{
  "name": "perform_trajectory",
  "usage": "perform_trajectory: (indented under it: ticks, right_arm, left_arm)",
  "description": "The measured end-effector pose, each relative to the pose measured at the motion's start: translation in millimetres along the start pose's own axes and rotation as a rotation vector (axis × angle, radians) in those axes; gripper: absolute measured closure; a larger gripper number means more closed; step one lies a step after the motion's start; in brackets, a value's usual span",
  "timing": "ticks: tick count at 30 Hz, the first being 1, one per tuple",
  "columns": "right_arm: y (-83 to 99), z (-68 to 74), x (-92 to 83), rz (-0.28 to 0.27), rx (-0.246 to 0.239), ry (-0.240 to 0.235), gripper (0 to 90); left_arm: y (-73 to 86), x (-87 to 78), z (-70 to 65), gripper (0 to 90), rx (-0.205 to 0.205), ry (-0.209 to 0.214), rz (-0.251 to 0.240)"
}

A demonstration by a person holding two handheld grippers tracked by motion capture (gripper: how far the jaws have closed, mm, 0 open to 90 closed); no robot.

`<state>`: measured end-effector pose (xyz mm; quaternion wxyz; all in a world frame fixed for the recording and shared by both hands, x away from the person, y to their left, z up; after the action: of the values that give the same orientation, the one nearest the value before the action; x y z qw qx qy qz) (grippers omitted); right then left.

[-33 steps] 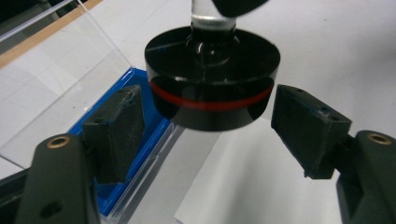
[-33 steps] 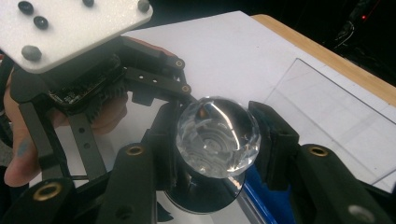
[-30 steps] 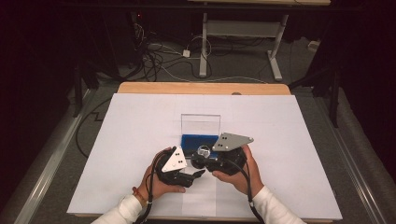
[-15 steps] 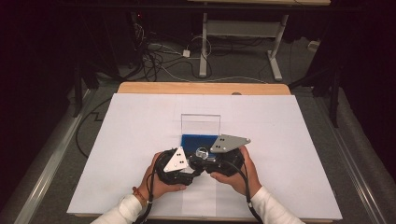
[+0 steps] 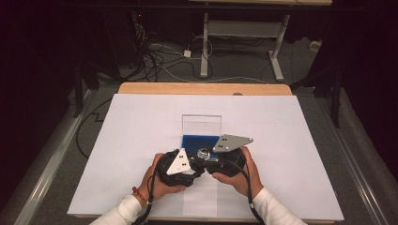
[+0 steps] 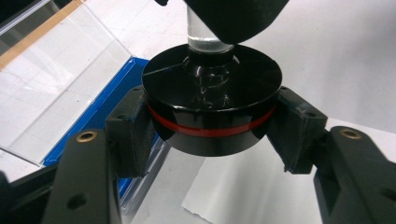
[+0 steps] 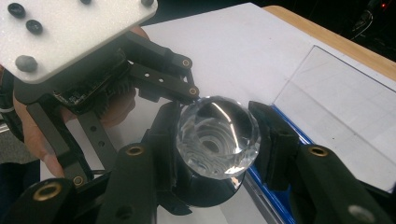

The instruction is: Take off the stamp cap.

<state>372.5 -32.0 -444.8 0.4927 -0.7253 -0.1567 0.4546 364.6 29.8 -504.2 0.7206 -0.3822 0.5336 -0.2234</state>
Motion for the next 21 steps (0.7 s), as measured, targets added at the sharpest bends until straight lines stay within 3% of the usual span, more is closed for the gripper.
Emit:
perform_trajectory:
  ticks: [10,21]
  right_arm:
    - [1.6,0.1,-0.1,0.006,0.018,-0.013,57.1]
    - [1.4,0.1,0.9,-0.017,0.008,0.019,57.2]
  left_arm:
    - [1.2,-1.2,-0.4,36.3,0.02,-0.006,0.033]
    - [0.8,2.0,-1.5,36.7,-0.069,0.055,0.003]
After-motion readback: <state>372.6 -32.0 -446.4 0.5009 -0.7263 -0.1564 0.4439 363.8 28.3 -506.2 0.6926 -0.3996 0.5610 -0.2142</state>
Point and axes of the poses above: each handheld gripper's, and its own axes: x roughly forward along the jaws, y roughly out of its underside, z roughly to its left, the point moved 10 cm from there along x, roughly forward along the jaws, and after that the axes turned 7 degrees about y, right-handed, at the moved point
